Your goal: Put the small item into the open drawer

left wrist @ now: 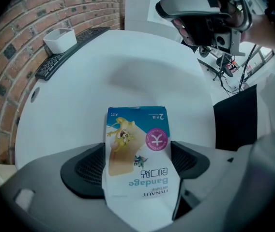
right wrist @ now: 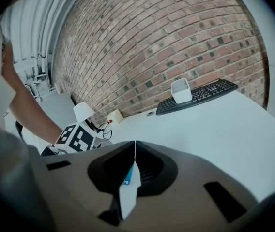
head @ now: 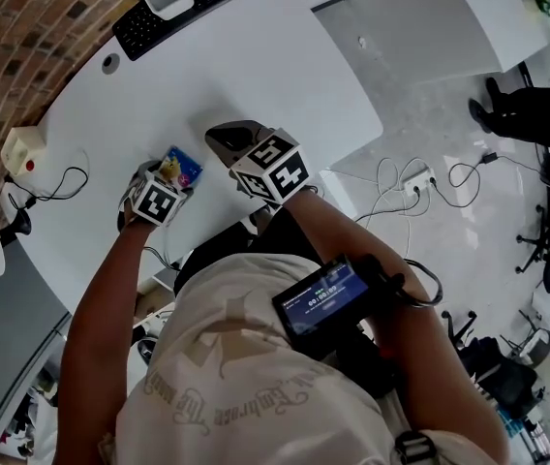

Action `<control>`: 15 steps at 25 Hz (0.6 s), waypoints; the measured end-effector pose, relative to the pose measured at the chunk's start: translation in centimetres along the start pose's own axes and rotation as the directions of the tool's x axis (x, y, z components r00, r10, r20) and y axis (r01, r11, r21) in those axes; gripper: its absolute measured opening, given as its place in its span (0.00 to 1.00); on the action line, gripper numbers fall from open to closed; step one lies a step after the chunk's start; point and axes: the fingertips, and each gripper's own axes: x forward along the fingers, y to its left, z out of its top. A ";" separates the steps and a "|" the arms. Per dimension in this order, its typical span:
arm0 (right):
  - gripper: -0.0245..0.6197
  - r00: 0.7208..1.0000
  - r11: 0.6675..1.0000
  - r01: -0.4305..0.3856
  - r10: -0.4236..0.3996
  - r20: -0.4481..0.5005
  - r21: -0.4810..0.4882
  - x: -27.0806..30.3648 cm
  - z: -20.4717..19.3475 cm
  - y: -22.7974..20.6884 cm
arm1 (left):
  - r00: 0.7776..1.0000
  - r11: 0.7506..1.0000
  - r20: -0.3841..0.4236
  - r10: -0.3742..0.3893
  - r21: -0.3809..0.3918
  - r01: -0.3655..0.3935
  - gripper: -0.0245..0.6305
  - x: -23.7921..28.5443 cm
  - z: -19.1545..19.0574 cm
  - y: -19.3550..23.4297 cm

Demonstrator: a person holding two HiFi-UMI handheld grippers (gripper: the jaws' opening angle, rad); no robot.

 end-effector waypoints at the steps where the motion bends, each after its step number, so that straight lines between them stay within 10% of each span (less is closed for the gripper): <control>1: 0.05 1.000 1.000 -0.001 0.001 0.001 0.001 0.1 0.1 0.0 | 1.000 1.000 -0.004 -0.001 0.001 0.001 0.65 0.0 0.0 0.0; 15: 0.05 0.999 1.000 -0.024 0.024 -0.023 -0.013 1.6 0.4 0.9 | 1.000 0.999 -0.025 -0.011 0.045 0.012 0.67 -0.5 -0.6 -0.4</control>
